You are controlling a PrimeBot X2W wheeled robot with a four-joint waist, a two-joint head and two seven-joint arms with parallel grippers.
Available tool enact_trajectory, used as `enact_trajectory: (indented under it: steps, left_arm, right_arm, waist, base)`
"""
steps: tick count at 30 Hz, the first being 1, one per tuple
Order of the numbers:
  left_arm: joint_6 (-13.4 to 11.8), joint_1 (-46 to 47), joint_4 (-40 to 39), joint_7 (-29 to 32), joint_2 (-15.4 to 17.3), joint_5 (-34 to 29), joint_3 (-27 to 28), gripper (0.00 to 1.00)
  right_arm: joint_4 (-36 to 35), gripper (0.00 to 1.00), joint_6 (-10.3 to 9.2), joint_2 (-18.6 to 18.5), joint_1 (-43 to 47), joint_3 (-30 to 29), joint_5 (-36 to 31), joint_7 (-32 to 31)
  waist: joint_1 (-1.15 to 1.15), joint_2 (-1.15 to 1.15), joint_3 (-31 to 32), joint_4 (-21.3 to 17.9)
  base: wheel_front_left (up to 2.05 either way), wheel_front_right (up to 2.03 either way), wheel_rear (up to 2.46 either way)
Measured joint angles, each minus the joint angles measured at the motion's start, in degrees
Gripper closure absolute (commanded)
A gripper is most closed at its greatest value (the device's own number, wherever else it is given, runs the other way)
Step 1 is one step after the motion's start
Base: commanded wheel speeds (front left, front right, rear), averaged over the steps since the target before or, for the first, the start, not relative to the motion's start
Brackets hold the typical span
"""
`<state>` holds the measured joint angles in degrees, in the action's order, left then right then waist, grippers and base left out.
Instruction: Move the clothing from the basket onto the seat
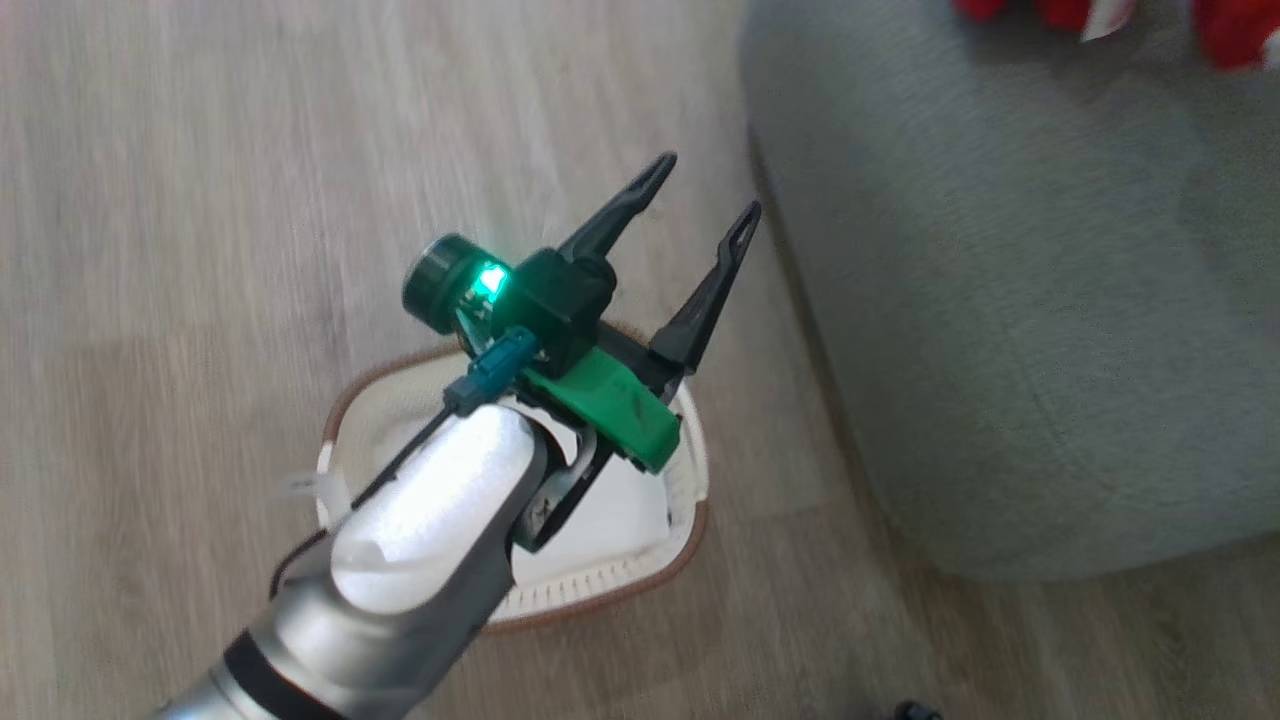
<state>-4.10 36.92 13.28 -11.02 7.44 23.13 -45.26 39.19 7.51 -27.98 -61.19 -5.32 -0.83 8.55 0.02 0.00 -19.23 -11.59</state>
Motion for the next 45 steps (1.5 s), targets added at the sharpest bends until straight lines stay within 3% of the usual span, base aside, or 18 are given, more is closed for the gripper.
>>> enact_trajectory:
  steps: [7, 13, 22, 24, 25, 26, 37, 45]
  left_arm:
    - [-0.7, 2.52, -3.6, 1.66, 1.42, -1.53, 0.21, 0.0]
    - [-1.54, 3.07, -4.54, 1.97, 2.16, -1.79, 0.19, 0.0]
    - [-2.02, 3.07, -4.66, 2.46, 3.08, -1.79, 0.2, 0.0]
    - [-2.19, 3.07, -4.66, 2.65, 3.16, -1.77, 0.3, 0.0]
    - [-2.48, 3.07, -4.64, 2.66, 3.23, -1.77, 0.41, 0.0]
    - [-2.48, 3.06, -4.58, 2.66, 3.31, -1.76, 0.63, 0.0]
    - [-2.96, 2.79, -2.99, 2.63, 4.38, -0.68, 1.34, 0.0]
    - [-2.96, 1.71, -1.55, 1.99, 4.68, 0.53, 1.35, 0.0]
  right_arm:
    - [7.42, 1.0, 0.0, -1.1, -7.19, -5.34, -3.59, 0.11]
    - [14.93, 1.0, 0.0, 0.57, -8.11, -7.65, -8.81, 0.35]
    - [21.14, 1.0, 0.0, 3.63, -8.97, -9.4, -14.37, 2.37]
    - [22.35, 0.51, 0.0, 4.32, -9.37, -9.85, -14.7, 2.7]
    - [22.95, 0.05, 0.0, 4.68, -9.61, -9.89, -14.79, 2.93]
    - [23.43, 0.0, 0.0, 5.05, -9.87, -9.92, -14.78, 3.1]
    - [24.59, 0.0, 0.0, 9.11, -7.48, -5.91, -11.76, 5.91]
    - [16.81, 0.0, 0.0, 10.13, 0.43, -1.6, -5.94, 5.91]
  waist:
    - [0.0, 0.0, -7.78, 4.14]
    - [0.0, 0.0, -12.72, 7.06]
    - [-0.01, 0.0, -15.38, 7.31]
    - [-0.01, 0.0, -15.42, 6.69]
    - [-0.01, 0.0, -15.44, 6.32]
    - [-0.01, 0.0, -15.43, 5.94]
    - [-0.02, 0.0, -13.7, 1.66]
    - [-0.02, 0.0, -10.41, 0.36]
  base:
    - [0.0, 0.0, 0.0]
    - [0.0, 0.0, 0.0]
    - [0.0, 0.0, 0.0]
    - [0.0, 0.0, 0.0]
    - [0.0, 0.0, 0.0]
    - [0.0, 0.0, 0.0]
    - [0.0, 0.0, 0.0]
    - [0.0, 0.0, 0.0]
